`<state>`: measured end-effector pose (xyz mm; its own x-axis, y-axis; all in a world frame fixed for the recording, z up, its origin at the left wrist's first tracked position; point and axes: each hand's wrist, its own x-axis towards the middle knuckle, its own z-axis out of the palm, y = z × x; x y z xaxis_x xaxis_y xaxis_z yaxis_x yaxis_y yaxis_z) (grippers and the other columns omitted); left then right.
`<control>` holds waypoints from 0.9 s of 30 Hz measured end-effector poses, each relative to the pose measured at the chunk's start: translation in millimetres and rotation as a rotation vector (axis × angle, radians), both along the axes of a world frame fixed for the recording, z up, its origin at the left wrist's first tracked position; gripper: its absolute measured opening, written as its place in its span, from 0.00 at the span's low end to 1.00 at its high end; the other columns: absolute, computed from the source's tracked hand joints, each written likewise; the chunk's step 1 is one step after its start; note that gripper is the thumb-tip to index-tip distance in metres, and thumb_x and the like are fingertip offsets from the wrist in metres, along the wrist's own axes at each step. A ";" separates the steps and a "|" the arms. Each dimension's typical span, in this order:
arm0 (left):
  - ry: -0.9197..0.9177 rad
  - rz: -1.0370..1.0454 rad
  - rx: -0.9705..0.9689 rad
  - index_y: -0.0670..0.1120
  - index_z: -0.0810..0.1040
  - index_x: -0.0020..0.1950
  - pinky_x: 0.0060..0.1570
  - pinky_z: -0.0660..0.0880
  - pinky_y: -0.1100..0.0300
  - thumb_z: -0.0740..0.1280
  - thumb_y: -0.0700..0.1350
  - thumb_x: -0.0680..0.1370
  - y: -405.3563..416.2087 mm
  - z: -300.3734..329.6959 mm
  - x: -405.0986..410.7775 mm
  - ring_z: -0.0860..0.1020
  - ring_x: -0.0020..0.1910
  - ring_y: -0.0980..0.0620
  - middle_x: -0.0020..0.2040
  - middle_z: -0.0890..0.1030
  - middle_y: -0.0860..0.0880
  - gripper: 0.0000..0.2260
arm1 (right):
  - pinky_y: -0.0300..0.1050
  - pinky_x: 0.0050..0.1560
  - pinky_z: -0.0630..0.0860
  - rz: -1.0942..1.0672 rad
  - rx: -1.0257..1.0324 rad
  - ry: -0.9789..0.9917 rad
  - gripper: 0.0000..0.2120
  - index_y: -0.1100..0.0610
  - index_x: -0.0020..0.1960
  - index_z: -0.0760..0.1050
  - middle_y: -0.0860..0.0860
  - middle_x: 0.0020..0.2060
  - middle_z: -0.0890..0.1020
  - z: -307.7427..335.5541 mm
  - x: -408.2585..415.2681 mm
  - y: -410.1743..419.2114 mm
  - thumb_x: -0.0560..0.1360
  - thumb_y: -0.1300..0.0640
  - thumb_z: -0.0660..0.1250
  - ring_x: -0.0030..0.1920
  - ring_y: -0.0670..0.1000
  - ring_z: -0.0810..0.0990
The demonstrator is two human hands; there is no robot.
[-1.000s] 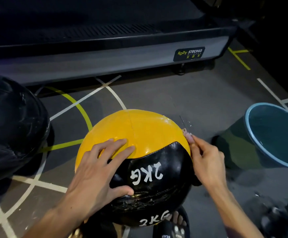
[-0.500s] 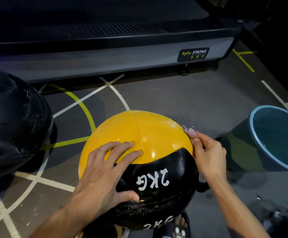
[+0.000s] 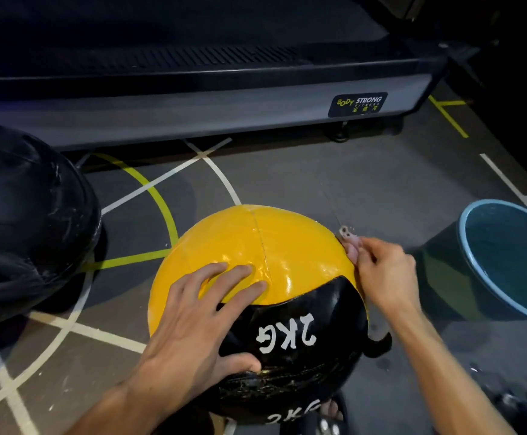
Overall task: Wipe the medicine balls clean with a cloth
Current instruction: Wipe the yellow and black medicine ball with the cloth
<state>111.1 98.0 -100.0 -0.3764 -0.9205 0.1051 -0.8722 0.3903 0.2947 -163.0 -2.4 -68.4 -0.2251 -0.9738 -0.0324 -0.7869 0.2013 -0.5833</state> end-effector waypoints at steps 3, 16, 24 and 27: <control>-0.015 -0.027 0.007 0.58 0.66 0.78 0.68 0.60 0.46 0.70 0.76 0.65 1.0 2.2 -10.4 0.64 0.75 0.44 0.79 0.65 0.54 0.45 | 0.21 0.38 0.68 -0.011 -0.035 -0.097 0.15 0.44 0.56 0.84 0.35 0.42 0.84 9.1 17.5 -0.8 0.82 0.61 0.64 0.41 0.32 0.80; -0.052 -0.052 -0.013 0.58 0.63 0.80 0.71 0.57 0.46 0.68 0.76 0.68 -4.2 2.0 -19.4 0.62 0.77 0.44 0.80 0.63 0.54 0.45 | 0.47 0.50 0.79 0.045 0.003 0.121 0.14 0.50 0.58 0.84 0.49 0.45 0.88 10.6 20.6 -18.2 0.81 0.59 0.62 0.46 0.55 0.85; -0.030 -0.040 -0.059 0.56 0.71 0.71 0.68 0.60 0.47 0.72 0.75 0.66 -7.1 3.5 -20.0 0.67 0.72 0.42 0.71 0.71 0.52 0.39 | 0.31 0.47 0.75 0.721 -0.043 -0.135 0.20 0.46 0.52 0.83 0.29 0.44 0.82 31.5 125.2 3.5 0.76 0.67 0.59 0.45 0.32 0.80; -0.059 -0.049 -0.042 0.56 0.66 0.79 0.71 0.58 0.47 0.70 0.74 0.68 -6.9 4.0 -17.4 0.63 0.77 0.44 0.79 0.66 0.54 0.43 | 0.34 0.45 0.77 0.484 -0.148 -0.023 0.18 0.46 0.55 0.84 0.32 0.41 0.84 24.6 82.8 -23.4 0.78 0.65 0.63 0.41 0.35 0.82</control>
